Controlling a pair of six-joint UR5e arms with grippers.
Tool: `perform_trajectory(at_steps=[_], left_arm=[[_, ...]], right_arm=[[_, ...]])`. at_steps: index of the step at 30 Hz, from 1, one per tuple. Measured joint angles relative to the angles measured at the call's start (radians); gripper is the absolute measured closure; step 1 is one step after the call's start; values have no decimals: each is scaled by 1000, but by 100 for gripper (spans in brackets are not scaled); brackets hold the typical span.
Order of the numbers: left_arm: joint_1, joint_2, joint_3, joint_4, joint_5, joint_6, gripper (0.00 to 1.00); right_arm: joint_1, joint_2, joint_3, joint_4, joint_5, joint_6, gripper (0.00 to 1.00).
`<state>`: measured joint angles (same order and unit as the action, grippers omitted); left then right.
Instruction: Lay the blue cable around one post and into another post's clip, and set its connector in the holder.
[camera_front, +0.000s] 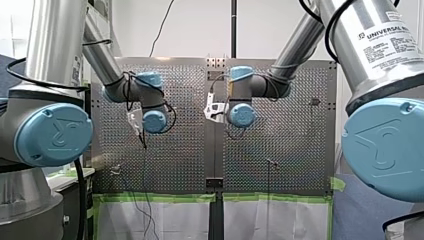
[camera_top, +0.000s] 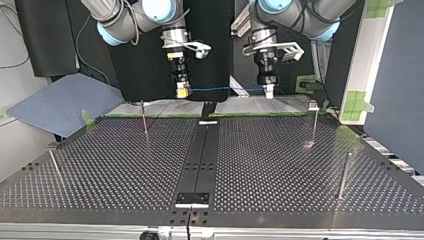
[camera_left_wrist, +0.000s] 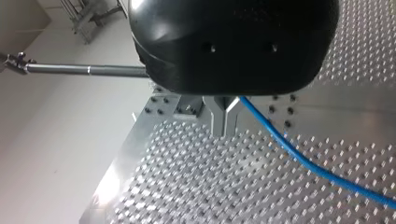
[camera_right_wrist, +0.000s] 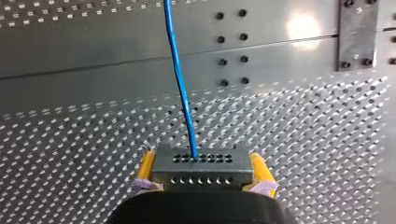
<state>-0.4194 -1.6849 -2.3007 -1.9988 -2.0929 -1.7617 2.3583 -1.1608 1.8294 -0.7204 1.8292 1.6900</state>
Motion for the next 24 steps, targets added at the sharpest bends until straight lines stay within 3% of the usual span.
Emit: perform_trajectory(at_steps=[6, 11, 17, 24], left_arm=[[56, 52, 1, -56, -25, 3, 99], [106, 67, 13, -107, -64, -5, 99], [160, 76, 38, -160, -80, -17, 99], [216, 116, 69, -211, -87, -27, 99]], right_arm=[[-4, 0, -61, 30, -4, -17, 100], [-4, 0, -101, 52, -19, -43, 100], [-1, 1, -146, 93, -43, -76, 100], [3, 1, -211, 129, -67, -95, 100]])
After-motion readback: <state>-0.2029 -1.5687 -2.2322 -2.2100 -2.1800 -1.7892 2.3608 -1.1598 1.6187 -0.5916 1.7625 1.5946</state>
